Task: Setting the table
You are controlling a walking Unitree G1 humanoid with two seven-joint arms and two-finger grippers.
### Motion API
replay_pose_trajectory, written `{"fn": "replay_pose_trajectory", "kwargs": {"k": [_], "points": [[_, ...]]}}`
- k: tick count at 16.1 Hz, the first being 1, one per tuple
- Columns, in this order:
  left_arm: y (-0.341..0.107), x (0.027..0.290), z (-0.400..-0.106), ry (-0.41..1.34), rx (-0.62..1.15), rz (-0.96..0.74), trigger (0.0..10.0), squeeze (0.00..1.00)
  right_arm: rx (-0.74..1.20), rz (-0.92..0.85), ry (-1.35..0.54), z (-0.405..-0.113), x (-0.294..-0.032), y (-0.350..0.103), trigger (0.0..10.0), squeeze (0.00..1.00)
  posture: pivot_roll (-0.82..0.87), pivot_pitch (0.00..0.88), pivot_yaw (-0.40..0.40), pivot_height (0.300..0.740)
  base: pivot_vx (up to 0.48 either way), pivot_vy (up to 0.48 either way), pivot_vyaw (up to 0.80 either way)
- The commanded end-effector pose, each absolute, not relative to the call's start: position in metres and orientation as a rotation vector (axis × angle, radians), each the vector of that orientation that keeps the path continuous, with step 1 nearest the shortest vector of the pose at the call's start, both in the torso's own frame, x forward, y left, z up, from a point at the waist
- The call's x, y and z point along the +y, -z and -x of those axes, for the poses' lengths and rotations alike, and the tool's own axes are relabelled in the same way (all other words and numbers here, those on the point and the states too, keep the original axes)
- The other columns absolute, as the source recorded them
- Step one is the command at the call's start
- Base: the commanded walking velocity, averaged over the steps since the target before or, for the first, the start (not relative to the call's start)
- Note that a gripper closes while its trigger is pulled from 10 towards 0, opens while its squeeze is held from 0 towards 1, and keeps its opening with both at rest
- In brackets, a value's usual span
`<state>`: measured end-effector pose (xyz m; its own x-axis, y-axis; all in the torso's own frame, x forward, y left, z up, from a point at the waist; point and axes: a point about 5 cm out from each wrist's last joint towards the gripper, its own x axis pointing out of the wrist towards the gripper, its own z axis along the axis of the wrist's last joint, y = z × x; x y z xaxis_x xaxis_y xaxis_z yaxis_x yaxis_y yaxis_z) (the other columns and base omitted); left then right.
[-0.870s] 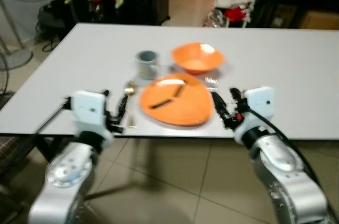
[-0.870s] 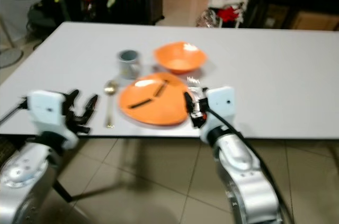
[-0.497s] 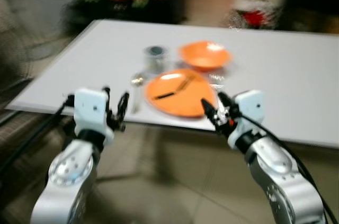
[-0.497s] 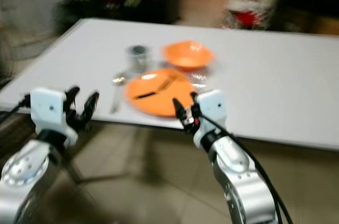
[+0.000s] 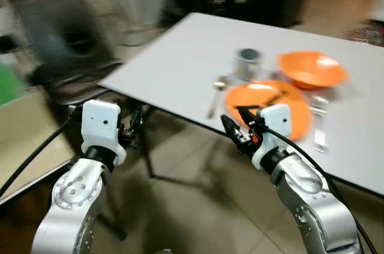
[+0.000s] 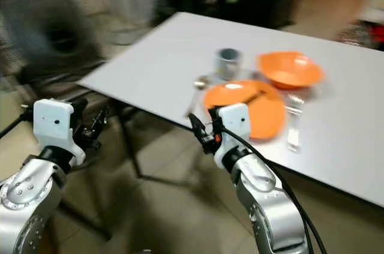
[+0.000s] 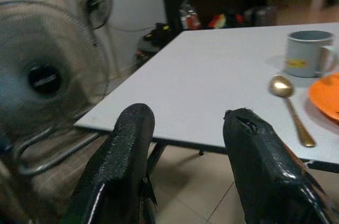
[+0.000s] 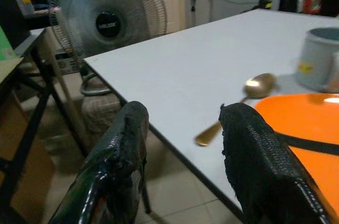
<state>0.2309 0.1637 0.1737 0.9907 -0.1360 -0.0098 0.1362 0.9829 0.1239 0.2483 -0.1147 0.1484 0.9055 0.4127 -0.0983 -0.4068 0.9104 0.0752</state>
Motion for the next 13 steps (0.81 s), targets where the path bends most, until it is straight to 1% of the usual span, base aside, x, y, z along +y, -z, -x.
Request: {"fn": "replay_pose_trajectory", "kwargs": {"k": [1, 4, 6, 9, 13], "points": [[-0.1689, 0.1681, -0.2310, 0.117, 0.022, -0.121, 10.0, 0.00, 0.108, -0.074, -0.388, -0.2511, -0.1174, -0.1497, 10.0, 0.00, -0.05, 0.000, 0.054, 0.740, 0.000, 0.000, 0.80], [-0.1681, 0.1684, -0.2321, 0.111, 0.019, -0.140, 10.0, 0.00, 0.127, -0.121, -0.357, -0.2540, -0.1202, -0.1483, 10.0, 0.00, -0.05, 0.000, 0.042, 0.740, 0.000, 0.000, 0.80], [-0.1690, 0.1686, -0.2315, 0.103, 0.018, -0.127, 10.0, 0.00, 0.136, -0.117, -0.354, -0.2550, -0.1214, -0.1475, 10.0, 0.00, -0.05, 0.000, 0.034, 0.740, 0.000, 0.000, 0.80], [-0.1693, 0.1677, -0.2294, 0.110, 0.008, -0.159, 10.0, 0.00, 0.155, -0.129, -0.401, -0.2543, -0.1164, -0.1459, 10.0, 0.00, -0.04, 0.000, 0.028, 0.740, 0.000, 0.000, 0.80], [-0.1710, 0.1689, -0.2289, 0.108, 0.005, -0.157, 10.0, 0.00, 0.174, -0.159, -0.442, -0.2513, -0.1115, -0.1455, 10.0, 0.00, -0.04, 0.000, 0.033, 0.740, 0.000, 0.000, 0.80]]}}
